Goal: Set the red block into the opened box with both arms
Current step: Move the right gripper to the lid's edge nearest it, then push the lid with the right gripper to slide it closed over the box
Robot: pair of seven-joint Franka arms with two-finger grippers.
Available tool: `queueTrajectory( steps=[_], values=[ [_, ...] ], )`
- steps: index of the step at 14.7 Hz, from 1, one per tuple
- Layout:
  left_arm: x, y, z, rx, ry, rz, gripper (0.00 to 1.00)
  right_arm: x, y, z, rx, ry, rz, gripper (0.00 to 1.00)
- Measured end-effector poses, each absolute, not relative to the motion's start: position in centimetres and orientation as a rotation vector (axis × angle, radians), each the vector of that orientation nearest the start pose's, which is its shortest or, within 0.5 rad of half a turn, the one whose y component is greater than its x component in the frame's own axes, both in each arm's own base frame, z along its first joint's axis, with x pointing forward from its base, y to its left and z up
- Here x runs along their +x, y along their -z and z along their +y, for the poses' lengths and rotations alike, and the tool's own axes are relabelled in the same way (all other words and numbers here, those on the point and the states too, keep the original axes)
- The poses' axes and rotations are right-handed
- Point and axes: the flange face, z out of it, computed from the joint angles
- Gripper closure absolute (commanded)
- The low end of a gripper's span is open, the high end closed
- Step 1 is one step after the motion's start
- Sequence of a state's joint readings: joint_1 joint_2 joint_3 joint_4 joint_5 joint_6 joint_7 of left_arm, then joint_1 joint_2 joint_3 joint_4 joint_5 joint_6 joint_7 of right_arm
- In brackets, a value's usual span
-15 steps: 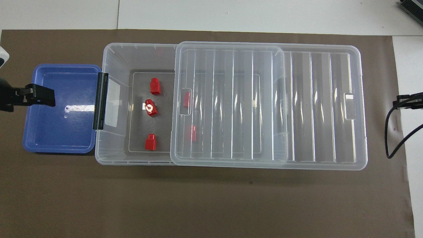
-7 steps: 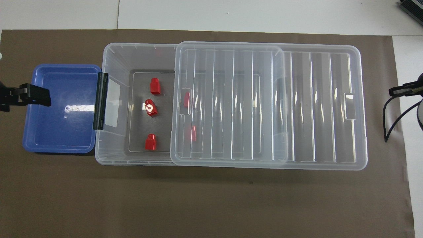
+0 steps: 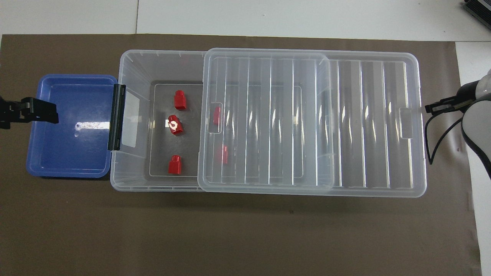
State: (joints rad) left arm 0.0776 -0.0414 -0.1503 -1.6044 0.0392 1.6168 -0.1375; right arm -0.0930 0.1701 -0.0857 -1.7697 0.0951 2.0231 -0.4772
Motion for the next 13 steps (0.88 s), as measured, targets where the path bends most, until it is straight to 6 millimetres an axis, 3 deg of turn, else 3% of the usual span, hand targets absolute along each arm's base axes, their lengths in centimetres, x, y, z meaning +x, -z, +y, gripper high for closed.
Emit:
queueTrajectory(
  steps=[5, 13],
  values=[
    [54.5, -63.6, -3.5, -3.101, 0.09, -0.102, 0.0, 61.3, -46.5, -7.9, -3.047, 0.147, -0.449, 1.0],
    [54.5, -63.6, -3.9, -3.103, 0.091, -0.09, 0.0, 61.9, -46.5, -0.8, -3.014, 0.17, -0.448, 1.0]
  ],
)
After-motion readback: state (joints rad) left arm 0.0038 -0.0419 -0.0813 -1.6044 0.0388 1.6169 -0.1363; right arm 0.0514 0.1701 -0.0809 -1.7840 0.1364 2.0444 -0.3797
